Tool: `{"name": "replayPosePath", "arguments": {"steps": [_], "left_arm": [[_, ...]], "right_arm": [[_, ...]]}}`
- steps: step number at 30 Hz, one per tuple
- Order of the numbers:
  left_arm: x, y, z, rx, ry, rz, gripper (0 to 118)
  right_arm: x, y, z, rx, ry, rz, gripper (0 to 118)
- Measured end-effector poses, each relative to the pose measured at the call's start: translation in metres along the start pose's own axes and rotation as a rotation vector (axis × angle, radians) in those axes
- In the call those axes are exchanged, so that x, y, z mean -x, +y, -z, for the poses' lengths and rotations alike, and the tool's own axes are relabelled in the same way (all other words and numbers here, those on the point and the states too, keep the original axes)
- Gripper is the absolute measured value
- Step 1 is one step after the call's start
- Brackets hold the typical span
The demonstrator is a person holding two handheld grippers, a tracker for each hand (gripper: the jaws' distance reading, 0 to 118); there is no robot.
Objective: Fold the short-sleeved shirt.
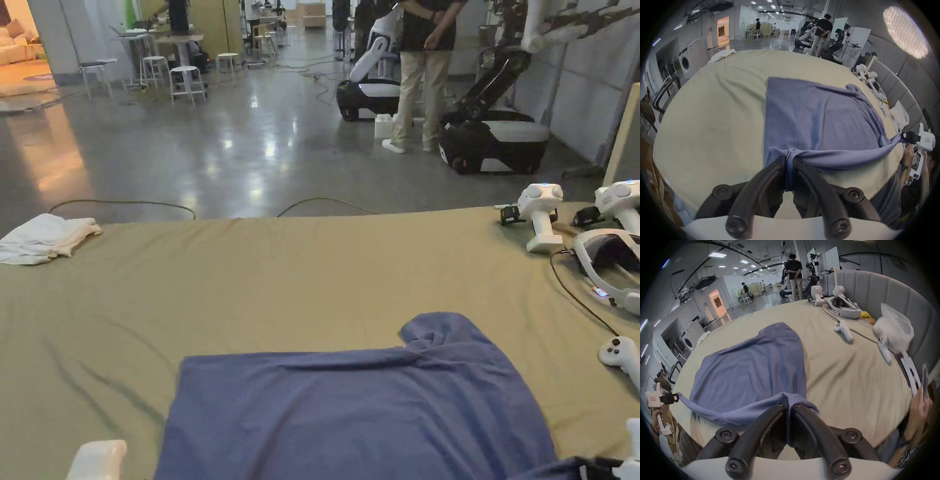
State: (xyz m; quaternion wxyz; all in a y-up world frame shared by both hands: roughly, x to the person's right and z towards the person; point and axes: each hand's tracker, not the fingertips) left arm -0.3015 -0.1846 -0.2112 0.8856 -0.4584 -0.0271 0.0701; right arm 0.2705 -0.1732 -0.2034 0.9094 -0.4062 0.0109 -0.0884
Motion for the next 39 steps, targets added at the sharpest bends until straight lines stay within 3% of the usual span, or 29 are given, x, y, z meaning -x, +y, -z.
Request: {"name": "replayPosePath", "arguments": {"steps": [5, 11, 12, 13, 14, 15, 20, 24, 26, 28, 31, 33, 34, 35, 38, 39], "left_arm": [[0.007, 0.069, 0.067, 0.061, 0.027, -0.033, 11], [0.017, 0.093, 0.118, 0.081, -0.026, -0.1, 14], [0.021, 0.092, 0.121, 0.076, -0.051, -0.104, 29], [0.022, 0.092, 0.121, 0.07, -0.029, -0.124, 58], [0.023, 0.09, 0.115, 0.057, -0.025, -0.128, 94], [0.023, 0.089, 0.102, 0.017, -0.047, -0.12, 103], [0.001, 0.078, -0.021, -0.313, -0.059, 0.061, 103], [-0.033, 0.037, -0.152, -0.627, 0.053, 0.152, 103], [-0.055, 0.011, -0.203, -0.808, 0.134, 0.181, 102], [-0.071, -0.015, -0.24, -0.914, 0.178, 0.19, 102], [-0.093, -0.042, -0.273, -0.956, 0.226, 0.19, 101], [-0.101, -0.057, -0.285, -0.967, 0.215, 0.186, 99], [-0.106, -0.065, -0.292, -0.976, 0.203, 0.189, 95], [-0.108, -0.072, -0.295, -0.979, 0.197, 0.18, 84], [-0.117, -0.088, -0.302, -0.964, 0.157, 0.169, 70], [-0.119, -0.092, -0.301, -0.965, 0.157, 0.179, 42]], "right_arm": [[0.011, 0.065, 0.069, 0.03, 0.035, 0.061, 3], [0.02, 0.089, 0.137, 0.147, -0.032, 0.052, 3], [0.02, 0.089, 0.144, 0.188, -0.045, 0.05, 12], [0.017, 0.087, 0.147, 0.167, -0.051, 0.046, 35], [0.016, 0.085, 0.145, 0.166, -0.047, 0.048, 71], [0.016, 0.084, 0.138, 0.148, -0.038, 0.041, 75], [0.036, 0.088, 0.039, -0.075, 0.067, 0.006, 73], [0.061, 0.058, -0.089, -0.401, 0.233, -0.007, 73], [0.073, 0.039, -0.132, -0.536, 0.199, -0.079, 73], [0.094, 0.017, -0.172, -0.667, 0.098, -0.131, 73], [0.114, -0.007, -0.209, -0.745, 0.111, -0.181, 67], [0.123, -0.015, -0.221, -0.755, 0.119, -0.219, 45], [0.127, -0.021, -0.226, -0.765, 0.12, -0.219, 20], [0.13, -0.026, -0.232, -0.766, 0.127, -0.226, 1], [0.129, -0.037, -0.236, -0.768, 0.163, -0.239, 0], [0.131, -0.041, -0.237, -0.753, 0.192, -0.247, 0]]}}
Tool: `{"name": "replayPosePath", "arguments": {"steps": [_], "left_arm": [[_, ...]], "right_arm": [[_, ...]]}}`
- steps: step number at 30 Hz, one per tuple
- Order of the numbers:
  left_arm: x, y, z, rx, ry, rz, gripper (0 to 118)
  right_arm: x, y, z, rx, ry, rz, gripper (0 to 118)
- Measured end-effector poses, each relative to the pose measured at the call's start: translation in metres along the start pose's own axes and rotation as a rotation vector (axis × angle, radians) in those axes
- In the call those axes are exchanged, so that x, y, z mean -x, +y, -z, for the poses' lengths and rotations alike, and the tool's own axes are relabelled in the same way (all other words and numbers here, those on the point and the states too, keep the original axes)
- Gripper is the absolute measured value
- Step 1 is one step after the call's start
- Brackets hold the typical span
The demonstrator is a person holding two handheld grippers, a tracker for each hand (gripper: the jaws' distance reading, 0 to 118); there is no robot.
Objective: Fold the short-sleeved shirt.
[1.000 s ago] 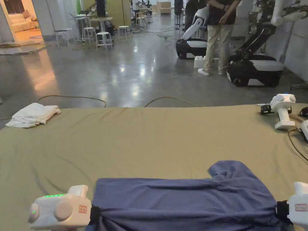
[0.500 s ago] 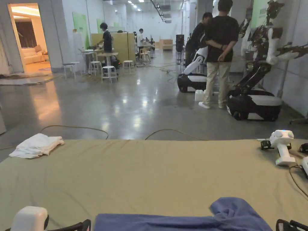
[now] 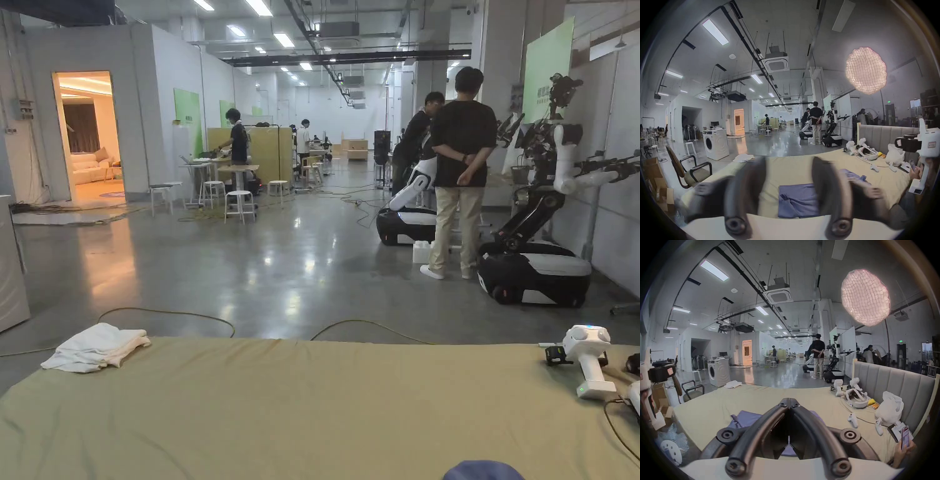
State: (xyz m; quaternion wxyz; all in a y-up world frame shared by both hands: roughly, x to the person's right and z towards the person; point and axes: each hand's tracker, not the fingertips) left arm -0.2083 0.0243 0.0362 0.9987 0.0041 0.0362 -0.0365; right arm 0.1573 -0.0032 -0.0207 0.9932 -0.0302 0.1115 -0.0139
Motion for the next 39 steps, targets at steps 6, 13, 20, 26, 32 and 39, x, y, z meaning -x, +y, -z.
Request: {"name": "replayPosePath", "arguments": {"steps": [6, 13, 20, 26, 32, 39], "left_arm": [[0.002, 0.0, 0.003, 0.034, -0.039, -0.061, 0], [0.013, -0.012, 0.03, 0.101, -0.058, -0.14, 0], [0.06, -0.123, 0.135, 0.454, -0.1, -0.37, 69], [0.068, -0.251, 0.236, 0.728, -0.065, -0.347, 73], [0.064, -0.309, 0.291, 0.887, -0.005, -0.424, 71], [0.051, -0.318, 0.306, 0.931, 0.012, -0.365, 13]], "right_arm": [[0.001, -0.007, 0.004, 0.017, -0.001, -0.042, 0], [-0.008, -0.011, 0.014, 0.026, -0.003, -0.02, 0], [-0.026, -0.041, 0.024, 0.155, -0.007, 0.084, 0], [-0.044, -0.065, 0.031, 0.257, -0.052, 0.122, 0], [-0.063, -0.081, 0.029, 0.34, -0.123, 0.124, 0], [-0.073, -0.099, 0.038, 0.421, -0.159, 0.145, 0]]}}
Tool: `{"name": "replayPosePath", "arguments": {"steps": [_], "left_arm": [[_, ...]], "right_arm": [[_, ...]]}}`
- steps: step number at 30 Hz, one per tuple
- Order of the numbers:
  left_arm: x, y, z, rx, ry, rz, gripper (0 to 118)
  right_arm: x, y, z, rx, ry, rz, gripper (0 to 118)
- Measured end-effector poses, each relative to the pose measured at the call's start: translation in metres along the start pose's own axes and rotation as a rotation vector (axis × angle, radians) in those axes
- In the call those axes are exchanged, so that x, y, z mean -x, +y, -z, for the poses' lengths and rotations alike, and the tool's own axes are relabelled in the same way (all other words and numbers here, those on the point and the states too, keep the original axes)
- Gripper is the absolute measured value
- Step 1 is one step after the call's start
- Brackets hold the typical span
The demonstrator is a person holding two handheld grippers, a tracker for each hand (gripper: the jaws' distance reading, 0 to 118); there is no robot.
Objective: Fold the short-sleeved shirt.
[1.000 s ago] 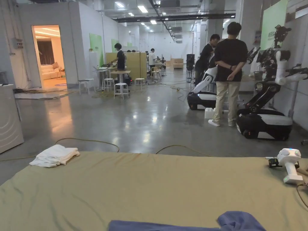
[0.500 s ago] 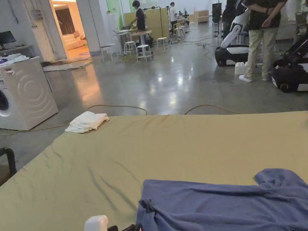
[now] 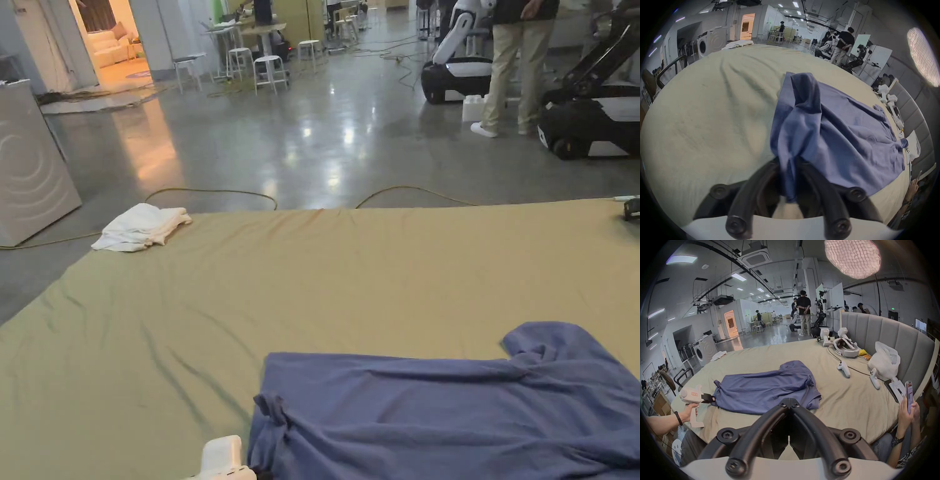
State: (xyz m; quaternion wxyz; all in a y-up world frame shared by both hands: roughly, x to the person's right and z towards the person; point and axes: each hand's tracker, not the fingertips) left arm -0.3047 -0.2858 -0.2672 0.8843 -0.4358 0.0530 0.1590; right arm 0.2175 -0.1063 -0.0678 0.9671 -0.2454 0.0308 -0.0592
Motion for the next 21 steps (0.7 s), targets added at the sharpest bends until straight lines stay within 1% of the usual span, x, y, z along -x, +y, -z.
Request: {"name": "replayPosePath", "arguments": {"steps": [3, 4, 5, 6, 7, 8, 9, 10, 12, 13, 14, 15, 16, 17, 18, 19, 21], "left_arm": [[-0.004, 0.0, 0.005, 0.023, 0.026, 0.021, 11], [-0.005, 0.001, 0.006, 0.029, 0.032, 0.024, 11], [-0.006, 0.001, 0.006, 0.035, 0.036, 0.028, 11], [-0.005, 0.002, 0.006, 0.041, 0.04, 0.035, 11], [-0.005, 0.003, 0.006, 0.048, 0.042, 0.04, 11], [-0.005, 0.004, 0.006, 0.054, 0.041, 0.042, 11], [-0.005, 0.006, 0.006, 0.066, 0.04, 0.042, 11], [-0.005, 0.008, 0.007, 0.072, 0.039, 0.039, 11], [-0.005, 0.007, 0.008, 0.078, 0.04, 0.044, 11], [-0.006, 0.005, 0.008, 0.075, 0.041, 0.049, 11], [-0.006, 0.005, 0.009, 0.071, 0.042, 0.053, 11], [-0.006, 0.003, 0.008, 0.064, 0.042, 0.058, 11], [-0.005, 0.002, 0.008, 0.056, 0.043, 0.061, 11], [-0.005, 0.001, 0.007, 0.052, 0.041, 0.06, 11], [-0.004, 0.001, 0.009, 0.048, 0.04, 0.056, 11], [-0.004, 0.001, 0.009, 0.047, 0.039, 0.056, 11], [-0.005, 0.002, 0.008, 0.051, 0.045, 0.066, 11]], "right_arm": [[-0.003, 0.0, 0.022, 0.03, 0.036, 0.038, 0], [-0.006, -0.001, 0.035, 0.044, 0.051, 0.051, 2], [-0.011, -0.002, 0.05, 0.068, 0.059, 0.067, 24], [-0.017, -0.006, 0.069, 0.092, 0.062, 0.07, 55], [-0.022, -0.01, 0.088, 0.071, 0.078, 0.063, 78], [-0.029, -0.013, 0.106, 0.071, 0.086, 0.069, 77], [-0.037, -0.014, 0.128, 0.098, 0.064, 0.088, 77], [-0.048, -0.015, 0.153, 0.156, 0.018, 0.117, 77], [-0.071, -0.022, 0.197, 0.192, -0.036, 0.183, 77], [-0.08, -0.026, 0.219, 0.228, -0.08, 0.214, 77], [-0.087, -0.03, 0.236, 0.266, -0.119, 0.231, 70], [-0.095, -0.038, 0.255, 0.343, -0.143, 0.249, 50], [-0.1, -0.047, 0.269, 0.407, -0.147, 0.279, 22], [-0.101, -0.055, 0.278, 0.465, -0.149, 0.294, 17], [-0.096, -0.062, 0.275, 0.421, -0.161, 0.284, 15], [-0.093, -0.061, 0.268, 0.34, -0.146, 0.269, 13], [-0.089, -0.056, 0.27, 0.376, -0.155, 0.246, 9]]}}
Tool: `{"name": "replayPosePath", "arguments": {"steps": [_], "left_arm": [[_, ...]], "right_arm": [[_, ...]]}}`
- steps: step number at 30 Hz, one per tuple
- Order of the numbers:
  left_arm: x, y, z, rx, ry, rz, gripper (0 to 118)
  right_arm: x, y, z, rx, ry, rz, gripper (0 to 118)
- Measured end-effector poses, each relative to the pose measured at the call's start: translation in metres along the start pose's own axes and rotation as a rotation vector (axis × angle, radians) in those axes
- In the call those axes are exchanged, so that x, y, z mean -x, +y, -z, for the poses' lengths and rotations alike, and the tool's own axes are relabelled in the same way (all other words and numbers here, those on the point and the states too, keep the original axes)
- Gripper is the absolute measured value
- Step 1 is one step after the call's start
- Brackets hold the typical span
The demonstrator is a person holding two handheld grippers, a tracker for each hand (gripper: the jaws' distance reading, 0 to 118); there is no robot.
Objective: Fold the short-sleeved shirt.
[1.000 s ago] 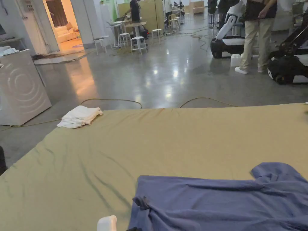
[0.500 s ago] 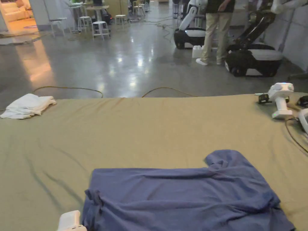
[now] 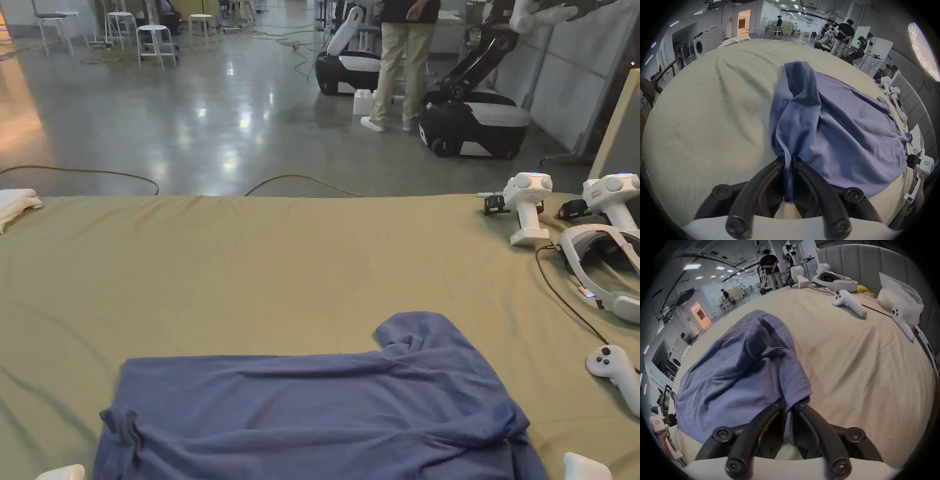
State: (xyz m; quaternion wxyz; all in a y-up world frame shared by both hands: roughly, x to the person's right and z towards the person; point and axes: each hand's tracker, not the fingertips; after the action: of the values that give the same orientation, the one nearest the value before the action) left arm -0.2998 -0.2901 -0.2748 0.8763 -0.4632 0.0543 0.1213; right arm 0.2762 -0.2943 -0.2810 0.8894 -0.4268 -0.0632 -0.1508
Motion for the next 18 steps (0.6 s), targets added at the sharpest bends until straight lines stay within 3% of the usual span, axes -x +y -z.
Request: {"name": "replayPosePath", "arguments": {"steps": [3, 6, 8, 9, 13, 18], "left_arm": [[0.001, 0.009, -0.004, 0.023, -0.004, 0.018, 9], [0.013, 0.011, -0.044, -0.074, -0.074, -0.063, 7], [0.023, 0.008, -0.081, -0.132, -0.033, -0.1, 7], [0.028, 0.006, -0.096, -0.128, -0.099, -0.136, 7], [0.037, -0.032, -0.147, -0.132, -0.08, -0.045, 7], [0.05, -0.104, -0.172, -0.058, -0.085, -0.054, 7]], "right_arm": [[0.003, 0.0, -0.008, -0.055, -0.024, -0.06, 8], [0.009, 0.005, -0.039, -0.099, -0.054, -0.102, 7], [0.008, 0.004, -0.065, -0.142, -0.077, -0.15, 7], [0.004, 0.002, -0.077, -0.144, -0.07, -0.16, 7], [-0.01, -0.034, -0.128, -0.16, -0.056, -0.143, 7], [-0.028, -0.104, -0.17, -0.109, -0.08, -0.162, 7]]}}
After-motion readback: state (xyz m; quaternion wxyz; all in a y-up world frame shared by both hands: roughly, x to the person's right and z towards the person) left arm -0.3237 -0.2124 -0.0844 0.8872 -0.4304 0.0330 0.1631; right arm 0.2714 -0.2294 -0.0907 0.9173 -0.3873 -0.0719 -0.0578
